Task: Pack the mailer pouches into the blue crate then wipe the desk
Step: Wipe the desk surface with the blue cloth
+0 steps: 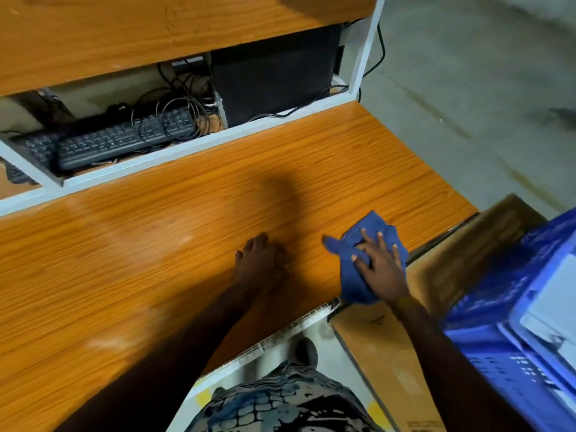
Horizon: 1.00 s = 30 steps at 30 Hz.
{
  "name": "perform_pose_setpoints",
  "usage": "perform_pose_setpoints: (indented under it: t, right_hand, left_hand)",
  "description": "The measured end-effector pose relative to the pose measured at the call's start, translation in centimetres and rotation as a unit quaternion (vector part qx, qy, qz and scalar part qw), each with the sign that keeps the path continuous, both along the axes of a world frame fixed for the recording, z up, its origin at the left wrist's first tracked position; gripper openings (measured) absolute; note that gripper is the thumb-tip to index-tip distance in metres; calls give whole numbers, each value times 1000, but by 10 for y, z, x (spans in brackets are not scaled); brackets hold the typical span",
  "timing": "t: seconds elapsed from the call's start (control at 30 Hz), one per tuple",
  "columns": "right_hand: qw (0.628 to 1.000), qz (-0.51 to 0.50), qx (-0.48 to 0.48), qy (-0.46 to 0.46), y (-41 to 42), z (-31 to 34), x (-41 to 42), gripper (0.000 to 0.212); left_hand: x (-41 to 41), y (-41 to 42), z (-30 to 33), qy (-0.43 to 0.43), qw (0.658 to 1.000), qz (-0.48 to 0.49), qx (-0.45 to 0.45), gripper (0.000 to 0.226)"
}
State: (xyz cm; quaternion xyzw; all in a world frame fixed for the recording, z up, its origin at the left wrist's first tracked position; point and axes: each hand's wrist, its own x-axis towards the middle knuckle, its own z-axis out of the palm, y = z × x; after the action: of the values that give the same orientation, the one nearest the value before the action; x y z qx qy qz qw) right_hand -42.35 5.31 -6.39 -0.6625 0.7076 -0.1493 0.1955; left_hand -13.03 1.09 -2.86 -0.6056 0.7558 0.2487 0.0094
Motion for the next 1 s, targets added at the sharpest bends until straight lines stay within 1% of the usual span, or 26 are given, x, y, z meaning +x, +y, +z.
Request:
perform_pose_setpoints:
  t: [0.07, 0.1, 0.17, 0.2, 0.27, 0.33, 0.37, 0.43, 0.53, 0.6, 0.67, 0.73, 0.83, 0.93, 1.0]
  right_hand:
    - [995, -101, 14, 4, -34, 1, -10, 46]
    - [991, -134, 24, 2, -52, 2, -10, 48]
    - [987, -154, 36, 2, -82, 2, -1, 45]
    - [990, -137, 36, 10, -89, 2, 6, 44]
    - [997, -66, 24, 21, -90, 2, 19, 42]
    - [1000, 6, 11, 19, -76, 2, 24, 43]
    - [999, 27, 7, 26, -66, -1, 22, 44]
    - [999, 23, -19, 41, -45, -8, 13, 40]
    - [997, -55, -49, 26, -40, -14, 1, 33]
    - [994, -95, -35, 32, -56, -14, 2, 42]
    - [993, -113, -24, 34, -76, -12, 9, 52]
    - [993, -109, -10, 49, -96, -9, 19, 54]
    - [994, -78, 4, 72, -118, -8, 43, 49]
    - [998, -41, -2, 46, -129, -7, 81, 45]
    - [999, -5, -7, 31, -127, -8, 111, 45]
  left_hand:
    - [-9, -4, 1, 2, 1000, 4, 3, 47]
    - [-15, -5, 2, 3, 1000, 7, 5, 47]
    - [-26, -7, 2, 6, 1000, 10, 2, 46]
    - [-31, -7, 2, 5, 1000, 11, -2, 45]
    - [-40, -9, 0, -3, 1000, 15, -6, 45]
    - [-46, -11, -3, -11, 1000, 26, -6, 47]
    - [-48, -11, -4, -13, 999, 32, -8, 48]
    - [-48, -11, -7, -15, 999, 33, -20, 49]
    - [-42, -8, -14, -3, 999, 30, -27, 52]
    - [-40, -5, -15, -2, 999, 30, -13, 54]
    - [-38, 5, -17, 4, 999, 36, -4, 54]
    - [-36, 18, -15, 27, 999, 44, -7, 49]
    - [-30, 38, -13, 58, 997, 56, -18, 47]
    - [-17, 57, -16, 103, 992, 67, -28, 47]
    - [-4, 74, -18, 148, 985, 75, -54, 45]
